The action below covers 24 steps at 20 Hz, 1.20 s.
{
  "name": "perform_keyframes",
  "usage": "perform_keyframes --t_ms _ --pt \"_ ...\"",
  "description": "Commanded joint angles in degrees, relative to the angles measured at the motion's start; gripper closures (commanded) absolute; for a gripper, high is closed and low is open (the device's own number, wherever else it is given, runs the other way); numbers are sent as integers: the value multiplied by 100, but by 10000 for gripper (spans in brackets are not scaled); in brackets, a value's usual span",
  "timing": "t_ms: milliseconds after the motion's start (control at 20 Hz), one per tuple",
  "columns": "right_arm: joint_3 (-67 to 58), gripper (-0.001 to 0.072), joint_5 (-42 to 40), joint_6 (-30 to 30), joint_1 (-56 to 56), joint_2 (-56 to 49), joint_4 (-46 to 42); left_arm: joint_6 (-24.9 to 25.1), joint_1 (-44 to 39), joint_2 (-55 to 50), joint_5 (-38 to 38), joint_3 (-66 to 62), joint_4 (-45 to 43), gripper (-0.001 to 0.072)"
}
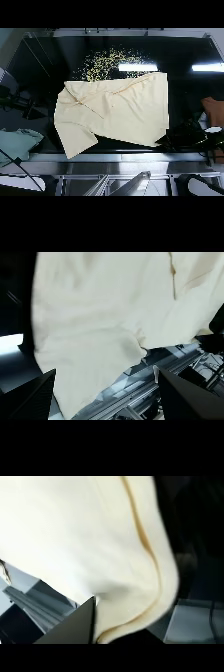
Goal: Fold the shirts.
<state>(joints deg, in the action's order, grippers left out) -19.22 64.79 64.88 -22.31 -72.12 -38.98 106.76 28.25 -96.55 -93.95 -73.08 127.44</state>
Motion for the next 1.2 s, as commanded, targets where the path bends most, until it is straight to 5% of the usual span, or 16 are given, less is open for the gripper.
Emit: perform_keyframes --t_ms 0,500,600,650,700,1000,1150 --pt "9 693 -249 -350 50 -2 313 35 -2 37 662 654 -249 0" --pt "9 694 -247 -391 52 -2 332 33 -741 -61 2509 1451 -278 37" --pt "9 694 -245 -411 52 -2 328 33 -1058 -164 2455 1362 -299 233" --pt "9 694 -243 -411 52 4 330 33 -1198 -251 2310 1274 -299 422" --pt "9 694 -232 -411 52 24 330 39 -1283 -315 2127 1172 -297 697" --pt "-188 694 444 -669 -52 949 647 184 -1368 525 776 468 -52 680" --pt "-1200 694 1130 -837 -313 2109 1471 1191 -1368 1578 -431 81 2269 680"
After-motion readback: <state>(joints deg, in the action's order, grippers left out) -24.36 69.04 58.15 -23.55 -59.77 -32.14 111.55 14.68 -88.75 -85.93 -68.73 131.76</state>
